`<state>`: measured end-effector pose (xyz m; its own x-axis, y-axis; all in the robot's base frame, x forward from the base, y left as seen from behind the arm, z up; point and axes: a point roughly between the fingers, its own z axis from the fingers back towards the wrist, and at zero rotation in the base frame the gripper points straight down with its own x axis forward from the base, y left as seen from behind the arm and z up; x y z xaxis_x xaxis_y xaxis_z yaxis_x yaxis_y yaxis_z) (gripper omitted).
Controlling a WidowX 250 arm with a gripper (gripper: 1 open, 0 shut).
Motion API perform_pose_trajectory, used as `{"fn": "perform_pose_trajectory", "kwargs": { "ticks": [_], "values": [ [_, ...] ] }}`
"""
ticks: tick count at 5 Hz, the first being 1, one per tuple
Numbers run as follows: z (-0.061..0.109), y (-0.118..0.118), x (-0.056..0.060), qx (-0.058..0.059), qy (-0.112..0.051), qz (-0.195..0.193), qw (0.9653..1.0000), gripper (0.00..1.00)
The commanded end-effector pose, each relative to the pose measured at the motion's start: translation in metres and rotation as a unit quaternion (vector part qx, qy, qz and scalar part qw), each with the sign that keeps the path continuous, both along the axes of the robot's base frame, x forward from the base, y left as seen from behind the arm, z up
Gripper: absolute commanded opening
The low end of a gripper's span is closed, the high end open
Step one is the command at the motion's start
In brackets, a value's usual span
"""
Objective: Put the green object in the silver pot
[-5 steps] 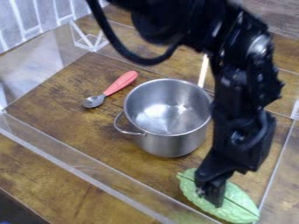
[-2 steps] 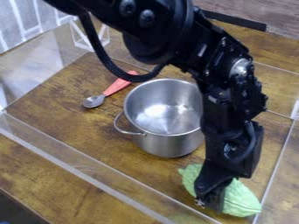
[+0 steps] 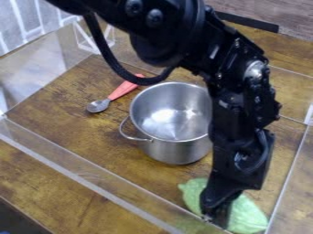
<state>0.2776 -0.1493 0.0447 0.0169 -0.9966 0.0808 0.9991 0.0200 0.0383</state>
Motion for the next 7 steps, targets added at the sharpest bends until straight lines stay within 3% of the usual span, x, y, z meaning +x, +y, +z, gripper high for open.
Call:
{"fn": "perform_pose_trajectory", "kwargs": {
  "ticks": [1, 2, 4, 5, 6, 7],
  "values": [
    [0.046, -0.002, 0.012, -0.014, -0.025, -0.018, 0.9994, 0.0],
    [0.068, 0.005, 0.016, -0.006, -0.021, -0.024, 0.9995, 0.0],
    [0.057, 0.019, 0.024, -0.011, -0.022, -0.019, 0.9995, 0.0],
    [0.062, 0.032, 0.028, -0.005, -0.018, -0.028, 0.9994, 0.0],
    [0.073, 0.06, 0.04, 0.013, -0.017, -0.028, 0.9994, 0.0],
    [0.085, 0.092, 0.066, 0.024, -0.023, -0.011, 0.9994, 0.0]
  ]
}}
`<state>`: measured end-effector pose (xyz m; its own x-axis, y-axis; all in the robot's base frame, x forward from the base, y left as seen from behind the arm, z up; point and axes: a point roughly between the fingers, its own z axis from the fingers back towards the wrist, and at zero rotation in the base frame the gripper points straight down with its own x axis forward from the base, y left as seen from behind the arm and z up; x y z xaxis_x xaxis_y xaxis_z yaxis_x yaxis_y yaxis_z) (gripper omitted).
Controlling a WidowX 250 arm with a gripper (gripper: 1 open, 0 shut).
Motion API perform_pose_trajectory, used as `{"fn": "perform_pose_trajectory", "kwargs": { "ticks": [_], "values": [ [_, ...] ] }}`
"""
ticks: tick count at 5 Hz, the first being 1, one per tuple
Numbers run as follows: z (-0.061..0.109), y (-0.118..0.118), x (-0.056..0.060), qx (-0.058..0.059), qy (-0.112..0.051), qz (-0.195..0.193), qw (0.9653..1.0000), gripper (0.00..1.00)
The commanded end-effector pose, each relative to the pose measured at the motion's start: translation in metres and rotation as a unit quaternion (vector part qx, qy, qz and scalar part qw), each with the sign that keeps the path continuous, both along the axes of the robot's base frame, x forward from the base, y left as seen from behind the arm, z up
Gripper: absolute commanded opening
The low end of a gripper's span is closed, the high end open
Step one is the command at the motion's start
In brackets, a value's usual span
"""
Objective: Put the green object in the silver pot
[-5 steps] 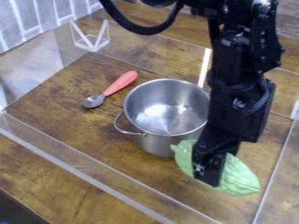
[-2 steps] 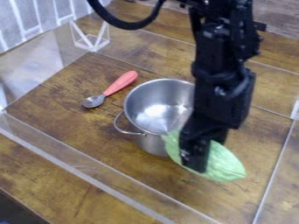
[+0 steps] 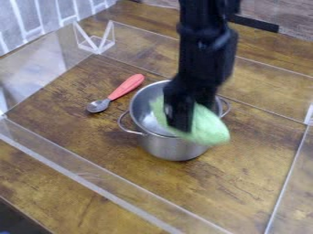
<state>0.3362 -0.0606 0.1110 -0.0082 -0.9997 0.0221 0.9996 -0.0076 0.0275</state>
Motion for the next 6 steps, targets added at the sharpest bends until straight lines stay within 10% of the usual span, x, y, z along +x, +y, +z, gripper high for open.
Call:
{"fn": "perform_pose_trajectory", "kwargs": {
  "ticks": [1, 2, 6],
  "values": [
    [0.022, 0.027, 0.025, -0.006, -0.043, 0.018, 0.9989, 0.0],
    [0.003, 0.037, 0.024, -0.02, -0.053, 0.025, 0.9981, 1.0],
    [-0.037, 0.053, 0.028, -0.062, -0.059, 0.075, 0.9934, 1.0]
  ]
}}
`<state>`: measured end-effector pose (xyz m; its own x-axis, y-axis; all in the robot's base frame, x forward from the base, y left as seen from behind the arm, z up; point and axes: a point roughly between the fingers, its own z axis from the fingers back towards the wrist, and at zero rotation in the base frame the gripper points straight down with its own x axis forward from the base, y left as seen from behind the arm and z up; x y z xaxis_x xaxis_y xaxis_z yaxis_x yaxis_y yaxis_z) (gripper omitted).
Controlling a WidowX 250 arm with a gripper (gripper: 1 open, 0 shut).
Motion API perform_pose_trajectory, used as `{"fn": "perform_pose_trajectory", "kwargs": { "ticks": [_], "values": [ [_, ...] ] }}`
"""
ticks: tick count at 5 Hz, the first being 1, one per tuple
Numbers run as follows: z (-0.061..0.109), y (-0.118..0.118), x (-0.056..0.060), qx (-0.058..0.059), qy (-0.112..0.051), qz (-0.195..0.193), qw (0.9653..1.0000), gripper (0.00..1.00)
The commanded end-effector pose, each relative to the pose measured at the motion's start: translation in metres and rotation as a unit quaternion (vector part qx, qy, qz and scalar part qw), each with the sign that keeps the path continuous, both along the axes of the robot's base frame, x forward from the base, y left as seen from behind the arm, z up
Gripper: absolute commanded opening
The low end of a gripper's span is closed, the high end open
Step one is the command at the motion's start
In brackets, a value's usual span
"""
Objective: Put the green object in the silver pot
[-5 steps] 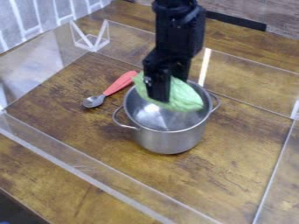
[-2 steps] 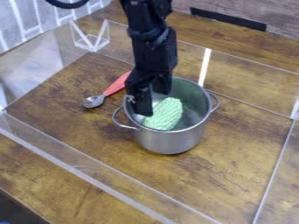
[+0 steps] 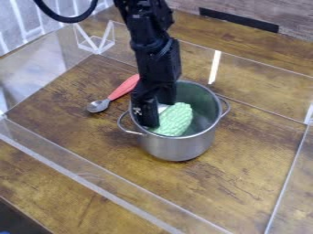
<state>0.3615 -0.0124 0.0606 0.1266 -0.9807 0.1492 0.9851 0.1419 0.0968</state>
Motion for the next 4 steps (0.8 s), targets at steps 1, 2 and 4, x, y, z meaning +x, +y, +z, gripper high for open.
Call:
{"fn": "perform_pose_trajectory", "kwargs": {
  "ticks": [1, 2, 4],
  "values": [
    [0.014, 0.011, 0.003, -0.008, -0.021, 0.019, 0.9996, 1.0],
    [0.004, 0.012, 0.007, -0.017, -0.021, 0.001, 0.9996, 1.0],
    [-0.01, 0.017, 0.016, -0.028, -0.018, -0.025, 0.9991, 0.0]
  ]
}}
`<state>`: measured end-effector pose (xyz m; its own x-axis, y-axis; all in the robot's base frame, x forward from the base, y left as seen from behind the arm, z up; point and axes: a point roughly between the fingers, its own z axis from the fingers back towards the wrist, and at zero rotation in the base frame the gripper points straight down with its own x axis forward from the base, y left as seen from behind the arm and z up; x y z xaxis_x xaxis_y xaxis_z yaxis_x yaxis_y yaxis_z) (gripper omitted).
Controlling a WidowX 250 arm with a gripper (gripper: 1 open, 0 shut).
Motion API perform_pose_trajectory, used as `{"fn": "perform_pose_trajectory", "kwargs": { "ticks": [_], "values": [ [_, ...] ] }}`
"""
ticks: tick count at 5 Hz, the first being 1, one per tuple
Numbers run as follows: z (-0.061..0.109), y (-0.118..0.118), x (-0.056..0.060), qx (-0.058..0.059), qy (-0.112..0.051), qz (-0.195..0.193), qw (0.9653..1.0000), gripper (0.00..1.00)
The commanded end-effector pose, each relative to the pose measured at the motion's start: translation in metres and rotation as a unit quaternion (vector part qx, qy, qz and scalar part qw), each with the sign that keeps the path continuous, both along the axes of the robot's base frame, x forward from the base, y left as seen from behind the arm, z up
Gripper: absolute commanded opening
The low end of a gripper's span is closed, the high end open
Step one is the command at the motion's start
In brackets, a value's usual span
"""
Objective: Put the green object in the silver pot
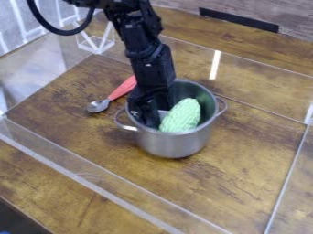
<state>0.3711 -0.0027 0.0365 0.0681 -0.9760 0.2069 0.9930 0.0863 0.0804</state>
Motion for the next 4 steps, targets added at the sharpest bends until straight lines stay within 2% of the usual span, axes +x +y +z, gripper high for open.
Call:
{"fn": "perform_pose_trajectory", "kwargs": {
  "ticks": [1, 2, 4],
  "values": [
    [0.009, 0.0, 0.008, 0.001, -0.021, 0.005, 0.9998, 0.0],
    [0.01, -0.008, 0.004, -0.005, -0.014, 0.005, 0.9999, 0.0],
    [0.032, -0.017, -0.019, -0.019, 0.002, 0.025, 0.9995, 0.0]
  ]
}}
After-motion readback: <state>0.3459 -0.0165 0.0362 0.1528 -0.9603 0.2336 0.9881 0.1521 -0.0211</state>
